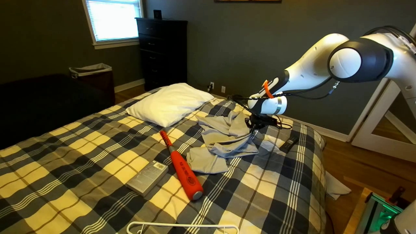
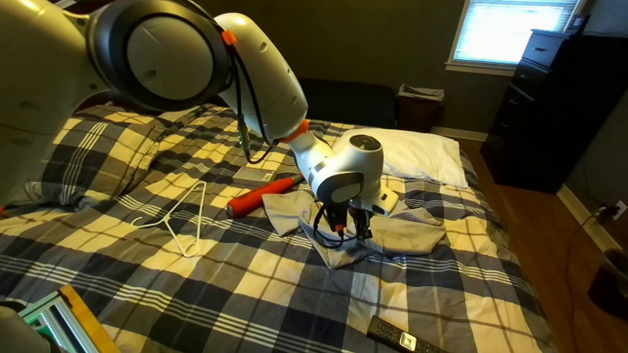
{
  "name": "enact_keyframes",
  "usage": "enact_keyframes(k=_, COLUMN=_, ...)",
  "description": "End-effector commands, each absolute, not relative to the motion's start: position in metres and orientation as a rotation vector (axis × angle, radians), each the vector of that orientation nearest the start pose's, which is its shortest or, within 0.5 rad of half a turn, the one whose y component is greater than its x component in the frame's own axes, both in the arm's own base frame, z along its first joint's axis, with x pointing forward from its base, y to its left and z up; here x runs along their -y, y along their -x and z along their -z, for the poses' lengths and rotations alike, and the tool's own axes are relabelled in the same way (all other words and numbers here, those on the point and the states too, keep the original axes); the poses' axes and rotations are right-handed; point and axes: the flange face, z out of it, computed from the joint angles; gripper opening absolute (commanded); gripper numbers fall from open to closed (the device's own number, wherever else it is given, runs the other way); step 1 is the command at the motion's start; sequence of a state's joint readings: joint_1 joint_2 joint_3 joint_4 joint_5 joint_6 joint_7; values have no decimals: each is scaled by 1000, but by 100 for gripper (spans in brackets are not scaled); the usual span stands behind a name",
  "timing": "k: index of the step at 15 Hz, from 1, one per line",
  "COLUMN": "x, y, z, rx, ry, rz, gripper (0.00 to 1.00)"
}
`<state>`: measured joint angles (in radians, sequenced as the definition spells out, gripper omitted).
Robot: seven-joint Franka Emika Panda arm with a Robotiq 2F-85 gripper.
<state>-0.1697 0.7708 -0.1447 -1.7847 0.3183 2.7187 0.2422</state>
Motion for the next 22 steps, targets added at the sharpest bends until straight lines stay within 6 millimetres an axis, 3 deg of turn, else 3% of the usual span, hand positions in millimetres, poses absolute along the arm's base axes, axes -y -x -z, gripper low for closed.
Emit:
enact_keyframes(k=1, x=202, y=-621, z=-144, rx=-1209, ry=2865, rz=254, gripper=2)
enact_keyframes(k=4, x=202, y=-618, z=-147, rx=-1222, ry=2884, rz=264, gripper=1)
enact_keyframes(k=7, x=216, y=-607, z=-154, rx=-1313, ry=2917, rz=307, gripper=0)
enact_keyframes(k=9, x=239, y=-589, z=-180, rx=-1445, ry=2919, rz=434, gripper=0)
enact_keyframes(k=14, x=300, y=-529, z=-269, rx=-1786, ry=2730, rz=757, gripper=0)
enact_keyframes(k=15, x=298, y=-560, z=-243, rx=-1676, ry=2817, rz=701, gripper=1)
enact_keyframes(k=17, x=312, y=-540, z=-269, rx=-1753, ry=2764, rz=749, gripper=0)
enact_keyframes(k=19, x=334, y=-532, z=-271, rx=-1884, ry=2677, rz=778, gripper=0)
enact_keyframes(k=22, x=368, y=-503, z=-286, rx=-2117, ry=2507, rz=863, gripper=0)
